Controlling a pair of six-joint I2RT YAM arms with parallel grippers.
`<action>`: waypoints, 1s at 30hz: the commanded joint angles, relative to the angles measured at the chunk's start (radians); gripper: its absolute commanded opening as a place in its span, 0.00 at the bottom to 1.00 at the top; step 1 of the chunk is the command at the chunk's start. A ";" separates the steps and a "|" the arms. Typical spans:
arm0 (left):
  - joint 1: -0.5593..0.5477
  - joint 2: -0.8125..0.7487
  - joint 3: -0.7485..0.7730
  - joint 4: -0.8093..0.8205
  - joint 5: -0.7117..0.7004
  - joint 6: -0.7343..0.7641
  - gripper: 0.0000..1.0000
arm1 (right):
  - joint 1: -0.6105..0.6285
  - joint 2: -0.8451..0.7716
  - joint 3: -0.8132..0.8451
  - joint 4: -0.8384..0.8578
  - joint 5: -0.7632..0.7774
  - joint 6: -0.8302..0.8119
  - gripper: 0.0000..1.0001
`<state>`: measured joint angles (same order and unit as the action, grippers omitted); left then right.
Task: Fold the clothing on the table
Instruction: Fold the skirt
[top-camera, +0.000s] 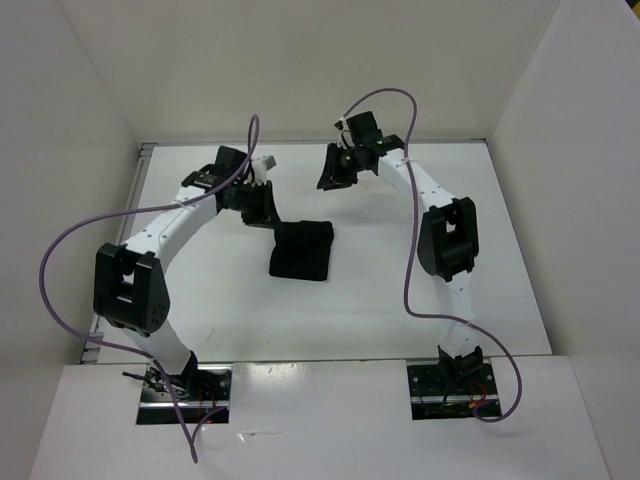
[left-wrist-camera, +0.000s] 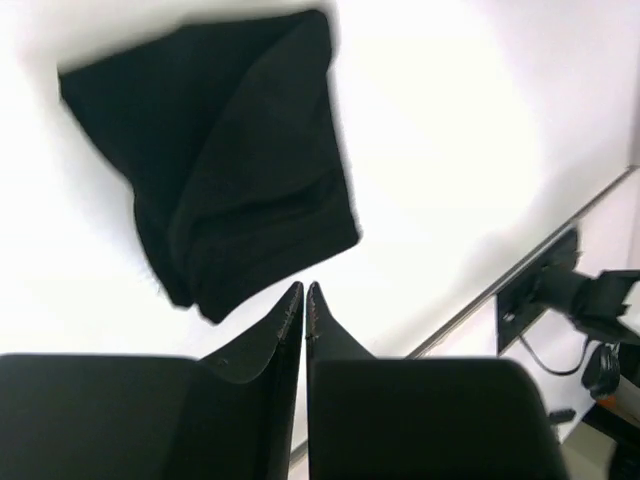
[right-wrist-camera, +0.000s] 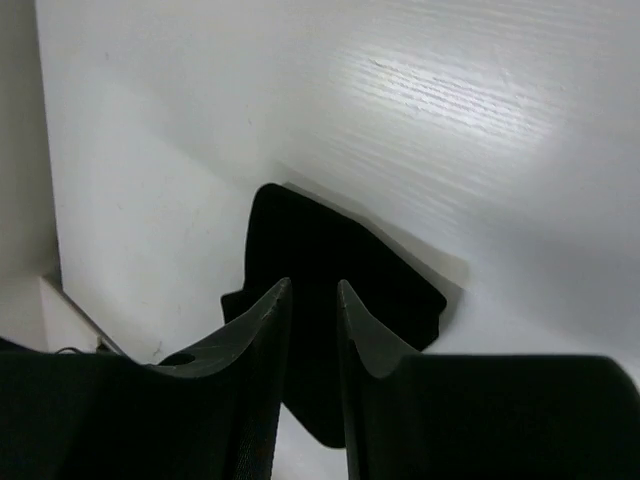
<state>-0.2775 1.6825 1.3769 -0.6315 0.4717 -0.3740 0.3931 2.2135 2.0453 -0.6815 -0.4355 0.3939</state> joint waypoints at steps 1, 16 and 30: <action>-0.002 -0.033 0.073 -0.014 0.057 -0.016 0.09 | 0.018 -0.139 -0.078 -0.128 0.084 -0.063 0.30; -0.150 0.138 0.151 -0.074 0.030 0.104 0.12 | 0.099 -0.144 -0.444 0.013 -0.124 -0.053 0.02; -0.325 0.213 0.073 0.021 -0.548 -0.031 0.02 | 0.109 -0.021 -0.462 0.062 -0.124 -0.043 0.00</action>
<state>-0.5892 1.8698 1.4704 -0.6510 0.0666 -0.3580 0.4950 2.1803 1.5940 -0.6727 -0.5526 0.3470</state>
